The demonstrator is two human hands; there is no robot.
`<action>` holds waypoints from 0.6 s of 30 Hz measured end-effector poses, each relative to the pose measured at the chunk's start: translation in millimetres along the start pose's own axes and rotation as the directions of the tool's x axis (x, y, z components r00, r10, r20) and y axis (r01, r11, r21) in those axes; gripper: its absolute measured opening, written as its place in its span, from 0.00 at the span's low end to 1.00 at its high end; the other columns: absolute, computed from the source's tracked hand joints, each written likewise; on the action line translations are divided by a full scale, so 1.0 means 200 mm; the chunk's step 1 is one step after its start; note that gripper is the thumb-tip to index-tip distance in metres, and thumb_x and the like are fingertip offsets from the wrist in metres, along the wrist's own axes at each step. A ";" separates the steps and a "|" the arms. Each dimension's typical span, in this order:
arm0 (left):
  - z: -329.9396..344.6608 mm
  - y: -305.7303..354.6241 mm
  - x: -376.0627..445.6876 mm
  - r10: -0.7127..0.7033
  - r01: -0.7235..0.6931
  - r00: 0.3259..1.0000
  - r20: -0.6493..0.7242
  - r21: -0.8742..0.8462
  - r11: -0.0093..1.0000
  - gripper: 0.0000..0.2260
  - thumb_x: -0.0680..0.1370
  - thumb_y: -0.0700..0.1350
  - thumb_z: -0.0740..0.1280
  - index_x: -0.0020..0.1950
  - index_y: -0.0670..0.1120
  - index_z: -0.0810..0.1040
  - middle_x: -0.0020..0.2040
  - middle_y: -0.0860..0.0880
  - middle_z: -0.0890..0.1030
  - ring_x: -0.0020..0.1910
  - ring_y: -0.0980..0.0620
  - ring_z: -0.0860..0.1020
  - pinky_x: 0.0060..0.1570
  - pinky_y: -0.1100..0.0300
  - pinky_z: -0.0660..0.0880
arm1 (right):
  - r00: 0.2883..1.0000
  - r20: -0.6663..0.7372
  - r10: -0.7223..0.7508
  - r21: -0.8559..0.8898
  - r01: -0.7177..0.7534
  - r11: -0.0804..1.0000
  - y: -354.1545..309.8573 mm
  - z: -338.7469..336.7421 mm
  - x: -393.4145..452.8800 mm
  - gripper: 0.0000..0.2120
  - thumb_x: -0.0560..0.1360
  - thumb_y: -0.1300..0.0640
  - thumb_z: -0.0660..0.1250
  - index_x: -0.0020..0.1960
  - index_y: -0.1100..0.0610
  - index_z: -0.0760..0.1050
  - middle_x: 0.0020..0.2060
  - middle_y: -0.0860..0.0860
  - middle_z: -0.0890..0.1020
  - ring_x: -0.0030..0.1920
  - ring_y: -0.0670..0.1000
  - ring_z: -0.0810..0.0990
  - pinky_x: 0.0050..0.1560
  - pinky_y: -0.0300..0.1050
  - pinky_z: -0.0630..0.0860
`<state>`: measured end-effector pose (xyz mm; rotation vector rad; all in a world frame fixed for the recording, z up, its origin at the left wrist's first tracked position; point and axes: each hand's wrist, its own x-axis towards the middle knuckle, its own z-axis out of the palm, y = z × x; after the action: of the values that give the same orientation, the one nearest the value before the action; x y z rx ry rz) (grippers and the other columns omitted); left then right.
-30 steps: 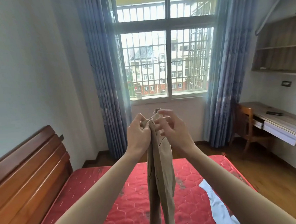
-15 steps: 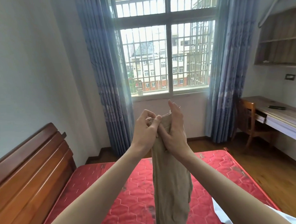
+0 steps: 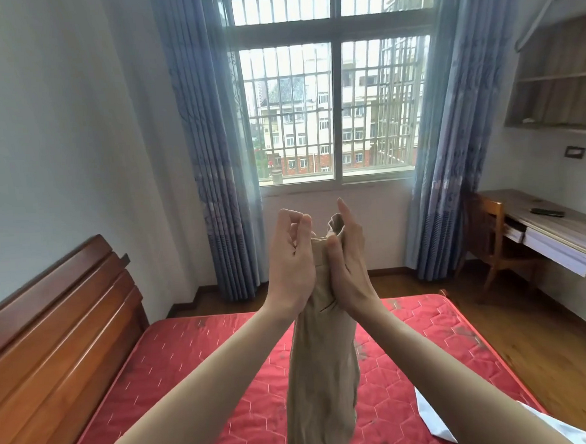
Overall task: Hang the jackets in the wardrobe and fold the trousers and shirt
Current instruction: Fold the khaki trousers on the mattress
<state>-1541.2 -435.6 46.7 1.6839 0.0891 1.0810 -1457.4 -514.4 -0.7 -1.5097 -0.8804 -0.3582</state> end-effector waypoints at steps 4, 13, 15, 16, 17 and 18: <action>-0.06 0.00 0.06 -0.017 0.017 1.000 0.006 -0.050 0.999 0.11 0.86 0.48 0.63 0.47 0.43 0.72 0.37 0.47 0.74 0.36 0.52 0.72 0.40 0.54 0.72 | 0.978 -0.165 0.130 -0.064 -0.142 0.988 0.09 -0.05 0.06 0.35 0.82 0.33 0.44 0.84 0.50 0.55 0.82 0.51 0.59 0.83 0.48 0.52 0.83 0.54 0.48; -0.20 0.01 0.15 -0.039 0.038 0.998 0.039 0.016 0.999 0.16 0.84 0.52 0.65 0.37 0.51 0.72 0.31 0.56 0.70 0.30 0.57 0.67 0.32 0.65 0.68 | 0.931 -0.004 0.366 0.253 -0.353 0.901 0.13 -0.18 0.12 0.33 0.81 0.27 0.53 0.47 0.51 0.86 0.44 0.47 0.88 0.47 0.44 0.85 0.50 0.39 0.80; -0.24 0.01 0.16 -0.005 -0.001 0.998 0.068 0.088 0.996 0.18 0.84 0.57 0.64 0.36 0.54 0.70 0.30 0.58 0.70 0.30 0.60 0.68 0.34 0.67 0.69 | 0.958 -0.071 0.277 0.212 -0.257 0.943 0.10 -0.20 0.11 0.33 0.78 0.26 0.60 0.35 0.56 0.75 0.32 0.49 0.76 0.36 0.47 0.75 0.42 0.46 0.74; -0.26 0.00 0.16 0.049 -0.066 0.992 0.117 0.147 0.987 0.18 0.83 0.60 0.64 0.36 0.56 0.70 0.30 0.58 0.70 0.30 0.61 0.69 0.35 0.68 0.68 | 0.966 -0.085 0.243 0.182 -0.224 0.957 0.08 -0.21 0.11 0.31 0.78 0.27 0.63 0.33 0.54 0.70 0.30 0.48 0.71 0.34 0.46 0.70 0.41 0.48 0.71; -0.29 -0.01 0.16 0.111 -0.152 0.975 0.193 0.215 0.965 0.17 0.82 0.62 0.65 0.38 0.56 0.69 0.30 0.58 0.70 0.30 0.60 0.69 0.34 0.68 0.67 | 0.971 -0.086 0.225 0.149 -0.211 0.966 0.06 -0.22 0.12 0.29 0.77 0.28 0.65 0.32 0.51 0.67 0.29 0.46 0.68 0.34 0.45 0.68 0.40 0.48 0.69; -0.31 -0.02 0.16 0.154 -0.236 0.946 0.285 0.281 0.930 0.18 0.80 0.65 0.67 0.40 0.54 0.70 0.29 0.56 0.71 0.29 0.59 0.68 0.33 0.66 0.67 | 0.972 -0.081 0.220 0.114 -0.210 0.971 0.06 -0.23 0.13 0.28 0.77 0.29 0.66 0.31 0.50 0.66 0.28 0.45 0.67 0.33 0.45 0.67 0.39 0.48 0.69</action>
<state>-1564.4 -371.1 63.7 2.1455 -0.0845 1.0216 -1419.8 -549.5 16.9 -1.4633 -0.6445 -0.2175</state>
